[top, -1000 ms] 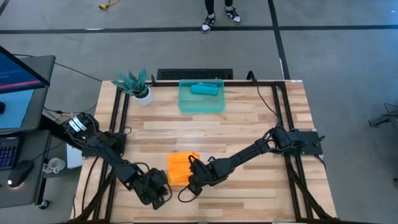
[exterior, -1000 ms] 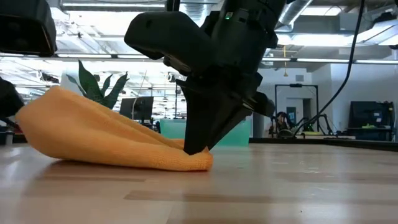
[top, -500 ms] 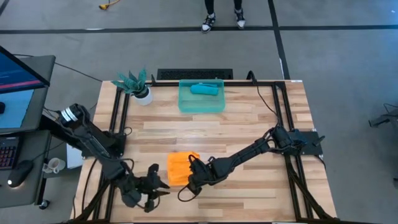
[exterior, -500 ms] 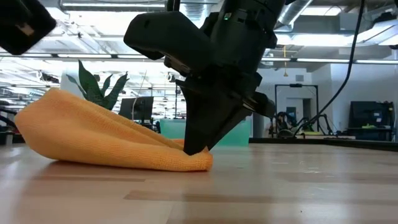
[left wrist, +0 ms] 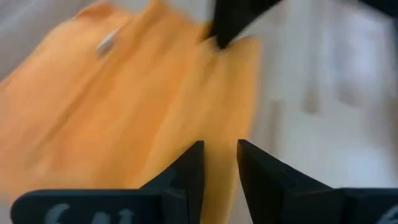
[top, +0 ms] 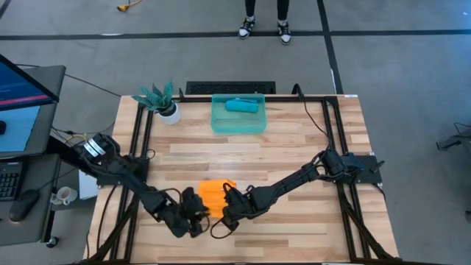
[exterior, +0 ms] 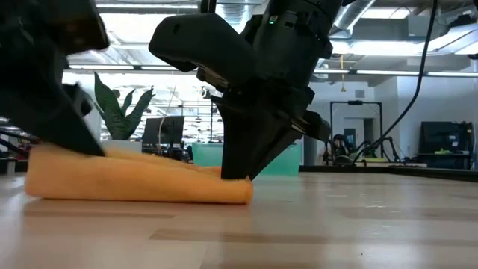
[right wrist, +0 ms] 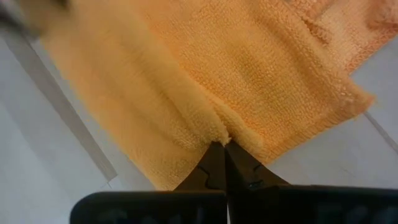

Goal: Roll microfiber towels into tight, uniform cylinder then place into a basket
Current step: Roll the yellow microfiber cloth

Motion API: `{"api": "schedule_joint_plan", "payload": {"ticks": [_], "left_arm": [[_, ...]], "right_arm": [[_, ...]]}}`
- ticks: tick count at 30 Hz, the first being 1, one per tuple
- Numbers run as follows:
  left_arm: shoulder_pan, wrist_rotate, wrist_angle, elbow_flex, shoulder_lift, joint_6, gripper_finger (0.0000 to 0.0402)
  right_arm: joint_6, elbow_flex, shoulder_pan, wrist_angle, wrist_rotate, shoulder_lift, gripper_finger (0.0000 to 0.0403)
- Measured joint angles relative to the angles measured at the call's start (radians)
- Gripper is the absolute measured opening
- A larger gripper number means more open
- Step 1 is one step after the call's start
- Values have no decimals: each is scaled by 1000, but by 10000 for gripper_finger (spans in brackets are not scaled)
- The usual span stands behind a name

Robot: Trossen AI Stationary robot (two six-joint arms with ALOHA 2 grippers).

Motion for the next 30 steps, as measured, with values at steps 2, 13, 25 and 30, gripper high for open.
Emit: {"api": "schedule_joint_plan", "payload": {"ticks": [2,13,25,30], "left_arm": [[1,-12,-73,0,0,-84,89],[-5,-3,-128,6,88,-230,89],[-15,34,-105,5,93,-230,89],[-15,35,-104,4,93,-233,89]], "right_arm": [[0,0,0,0,0,0,7],[0,1,-2,9,-3,1,72],[-122,125,-6,-137,-9,9,116],[-175,140,-2,-179,46,-16,116]]}}
